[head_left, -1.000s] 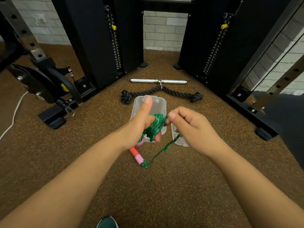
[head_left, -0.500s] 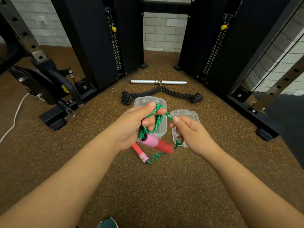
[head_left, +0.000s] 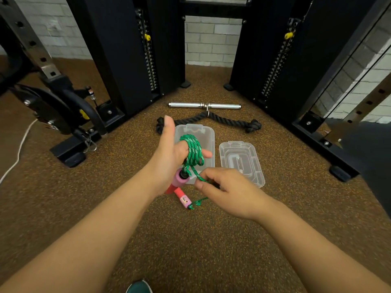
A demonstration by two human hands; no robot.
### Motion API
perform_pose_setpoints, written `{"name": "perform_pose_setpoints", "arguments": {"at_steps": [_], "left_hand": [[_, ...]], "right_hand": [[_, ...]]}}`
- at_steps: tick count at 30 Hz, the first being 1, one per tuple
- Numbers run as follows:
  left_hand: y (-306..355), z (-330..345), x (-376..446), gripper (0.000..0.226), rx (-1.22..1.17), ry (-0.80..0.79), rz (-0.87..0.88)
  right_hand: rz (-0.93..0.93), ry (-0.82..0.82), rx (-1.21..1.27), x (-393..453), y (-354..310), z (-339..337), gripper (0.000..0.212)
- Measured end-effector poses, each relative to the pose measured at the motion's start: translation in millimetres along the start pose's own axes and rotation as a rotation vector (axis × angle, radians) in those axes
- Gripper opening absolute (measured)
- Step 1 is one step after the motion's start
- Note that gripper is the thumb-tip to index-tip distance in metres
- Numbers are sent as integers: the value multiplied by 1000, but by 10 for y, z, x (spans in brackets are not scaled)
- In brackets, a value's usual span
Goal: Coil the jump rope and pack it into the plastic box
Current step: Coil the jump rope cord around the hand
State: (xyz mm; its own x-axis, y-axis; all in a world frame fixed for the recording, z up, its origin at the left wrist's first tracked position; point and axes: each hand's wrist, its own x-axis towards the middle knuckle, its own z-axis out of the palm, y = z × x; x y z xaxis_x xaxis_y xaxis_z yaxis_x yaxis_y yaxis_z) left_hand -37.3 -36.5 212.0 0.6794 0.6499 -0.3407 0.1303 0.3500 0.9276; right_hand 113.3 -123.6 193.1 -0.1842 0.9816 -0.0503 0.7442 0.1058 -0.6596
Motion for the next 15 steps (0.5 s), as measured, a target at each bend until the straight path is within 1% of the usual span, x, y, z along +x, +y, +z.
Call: {"name": "perform_pose_setpoints", "arguments": {"at_steps": [3,5,7,9,10,11,12,13,14,15], "left_hand": [[-101,-33,55,123,174,-27,-4],[-128,-48,97,126,262,-17,-20],[-126,-49,86,123,355,8,-46],[-120,-37,6,121,415,11,-43],[-60,15,-83,121,401,-13,-61],[-47,26,-51,119,380,-3,-56],[2,71,-75,111,360,-19,-55],[-11,43,-121,97,341,-59,-52],[-54,-8,-151,78,328,-70,-20],[-107,-81,-88,60,382,-86,-43]], "right_hand": [[43,11,189,-10,5,-68,20],[63,48,238,-21,8,-132,16],[94,76,298,-27,10,-179,12],[124,97,423,-23,21,-214,9],[135,107,473,-19,30,-229,10],[149,113,514,-10,49,-238,11],[161,117,554,-1,70,-250,11],[169,117,594,5,78,-263,9],[174,112,626,3,81,-273,8],[178,106,649,4,79,-273,9]]}}
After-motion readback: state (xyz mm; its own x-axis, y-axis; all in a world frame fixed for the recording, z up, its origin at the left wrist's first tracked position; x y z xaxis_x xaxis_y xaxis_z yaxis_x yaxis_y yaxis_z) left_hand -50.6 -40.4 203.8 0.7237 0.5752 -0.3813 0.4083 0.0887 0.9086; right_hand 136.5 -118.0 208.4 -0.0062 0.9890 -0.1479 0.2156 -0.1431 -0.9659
